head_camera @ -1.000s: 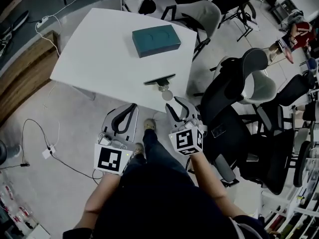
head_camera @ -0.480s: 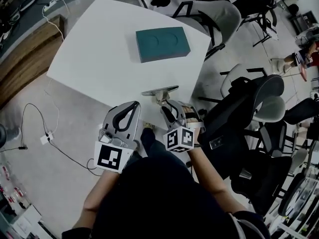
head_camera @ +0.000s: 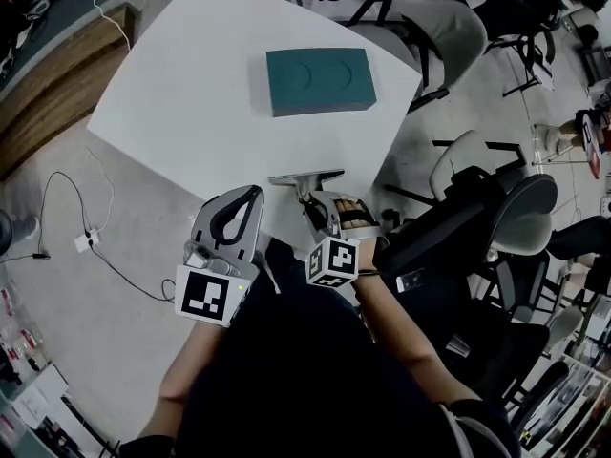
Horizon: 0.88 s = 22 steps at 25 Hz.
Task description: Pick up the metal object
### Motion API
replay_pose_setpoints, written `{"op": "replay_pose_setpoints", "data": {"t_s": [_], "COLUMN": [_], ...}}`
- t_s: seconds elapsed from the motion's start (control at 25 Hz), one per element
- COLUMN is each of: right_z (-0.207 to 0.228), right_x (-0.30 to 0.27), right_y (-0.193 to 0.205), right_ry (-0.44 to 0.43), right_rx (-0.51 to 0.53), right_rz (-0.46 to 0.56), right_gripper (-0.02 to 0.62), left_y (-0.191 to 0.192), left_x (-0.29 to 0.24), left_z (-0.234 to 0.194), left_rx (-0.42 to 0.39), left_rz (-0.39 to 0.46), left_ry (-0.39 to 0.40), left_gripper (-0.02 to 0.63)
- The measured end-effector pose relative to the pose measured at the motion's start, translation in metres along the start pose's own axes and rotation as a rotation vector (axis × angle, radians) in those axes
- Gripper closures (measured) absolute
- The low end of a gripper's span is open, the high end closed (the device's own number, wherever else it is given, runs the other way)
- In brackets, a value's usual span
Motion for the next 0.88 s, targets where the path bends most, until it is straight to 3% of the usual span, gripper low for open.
{"op": "replay_pose_setpoints", "data": {"t_s": [0.56, 0.88], "right_z": [-0.002, 0.004], "right_x": [-0.025, -0.029], "right_y": [0.011, 0.01], "right_ry": [-0.035, -0.028], "right_rx": [0.094, 0.108], "right_rz": [-0.106, -0.145], "right_gripper": [0.454, 0.506], "left_y": [0.005, -0.005], "left_x": [-0.007, -0.018], "left_z": [-0.02, -0.04], "left_rx": [0.031, 0.019], "left_rz": [-0.031, -0.04], "left_ry": [0.007, 0.047], "left_gripper": [0.58, 0.58]}}
Point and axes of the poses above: the fingertips, and each gripper's own axes: x backward along the fingers, z to its right, y out of its underside, the point moved 5 cm from there along x, backward along the fingers, and after that the axes turned 10 degrees about z, right-handed, at the moved point
